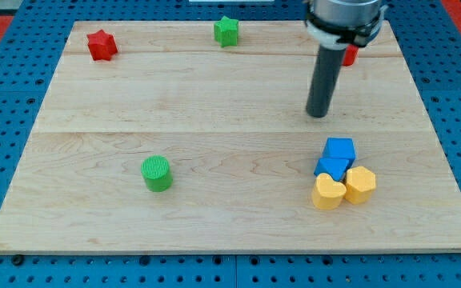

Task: Push the red circle towards the top center of the board

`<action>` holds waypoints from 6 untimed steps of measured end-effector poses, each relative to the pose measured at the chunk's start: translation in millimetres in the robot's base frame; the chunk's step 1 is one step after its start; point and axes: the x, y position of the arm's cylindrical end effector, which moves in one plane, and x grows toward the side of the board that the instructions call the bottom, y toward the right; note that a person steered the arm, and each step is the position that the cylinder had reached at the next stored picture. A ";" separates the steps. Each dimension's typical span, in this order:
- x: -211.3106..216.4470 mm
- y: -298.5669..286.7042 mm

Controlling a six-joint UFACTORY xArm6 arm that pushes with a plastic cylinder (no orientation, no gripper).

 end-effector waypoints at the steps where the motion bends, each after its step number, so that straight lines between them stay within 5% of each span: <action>1: -46.7 63.4; 2: -90.3 98.7; 3: -120.3 81.3; 4: -120.7 -5.7; 6: -172.0 -22.8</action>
